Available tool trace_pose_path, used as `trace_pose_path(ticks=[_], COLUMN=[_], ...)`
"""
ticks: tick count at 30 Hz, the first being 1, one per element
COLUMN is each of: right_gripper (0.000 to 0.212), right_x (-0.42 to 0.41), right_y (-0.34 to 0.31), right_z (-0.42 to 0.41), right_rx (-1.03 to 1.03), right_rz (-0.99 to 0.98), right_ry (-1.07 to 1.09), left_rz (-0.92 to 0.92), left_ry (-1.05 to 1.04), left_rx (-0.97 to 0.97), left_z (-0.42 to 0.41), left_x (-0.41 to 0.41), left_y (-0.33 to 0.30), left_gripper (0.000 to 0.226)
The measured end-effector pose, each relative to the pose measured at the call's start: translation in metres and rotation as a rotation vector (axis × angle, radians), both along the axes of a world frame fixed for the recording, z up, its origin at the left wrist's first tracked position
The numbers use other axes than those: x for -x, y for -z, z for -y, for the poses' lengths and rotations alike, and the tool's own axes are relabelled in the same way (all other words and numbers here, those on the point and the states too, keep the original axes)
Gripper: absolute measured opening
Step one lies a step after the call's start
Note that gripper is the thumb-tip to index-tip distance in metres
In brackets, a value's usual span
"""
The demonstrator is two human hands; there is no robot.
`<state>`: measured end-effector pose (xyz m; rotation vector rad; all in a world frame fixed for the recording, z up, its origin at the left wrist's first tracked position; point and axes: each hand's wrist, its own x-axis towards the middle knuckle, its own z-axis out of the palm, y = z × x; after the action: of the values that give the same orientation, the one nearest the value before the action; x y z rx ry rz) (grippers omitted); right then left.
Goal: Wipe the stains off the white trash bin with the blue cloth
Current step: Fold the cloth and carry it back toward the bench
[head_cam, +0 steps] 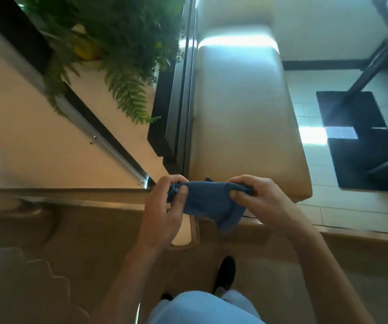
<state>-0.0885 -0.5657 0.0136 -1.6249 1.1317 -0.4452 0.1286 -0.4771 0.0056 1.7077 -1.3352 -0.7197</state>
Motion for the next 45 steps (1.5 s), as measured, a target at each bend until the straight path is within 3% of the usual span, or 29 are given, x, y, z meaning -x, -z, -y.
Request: trace_pose_path(ticks=[7,10,17,20,26,33,45], right_gripper=[0.008,0.013,0.021,0.016,0.013,0.012,0.011], right_x=[0.031,0.042,0.061,0.065,0.063,0.082,0.19], right_y=[-0.023,-0.028,-0.039,-0.035,-0.024,-0.003,0.038], right_z=[-0.016,-0.03,-0.081,-0.104,-0.155,-0.213,-0.268], right_rx=[0.108,0.072,0.122,0.159,0.187,0.244,0.023], right_rz=[-0.07,0.049,0.29,0.305,0.352,0.31,0.446], right_ry=[0.101,0.159,0.427,0.535,0.785,1.058,1.413], left_rz=[-0.034,-0.047,-0.1,-0.109,-0.117,-0.18,-0.065], left_ry=[0.065,0.111,0.308,0.384,0.444,0.56,0.782], left_rx=[0.049,0.07,0.101,0.09,0.067,0.062,-0.09], left_z=[0.007,0.009,0.006,-0.001,-0.016,-0.044,-0.059], left_x=[0.022,0.028,0.044,0.049,0.075,0.127,0.262], left_y=[-0.018,-0.023,-0.037,-0.037,-0.028,-0.019,0.036], left_gripper=[0.021,0.023,0.02,0.014,0.03,0.025,0.014])
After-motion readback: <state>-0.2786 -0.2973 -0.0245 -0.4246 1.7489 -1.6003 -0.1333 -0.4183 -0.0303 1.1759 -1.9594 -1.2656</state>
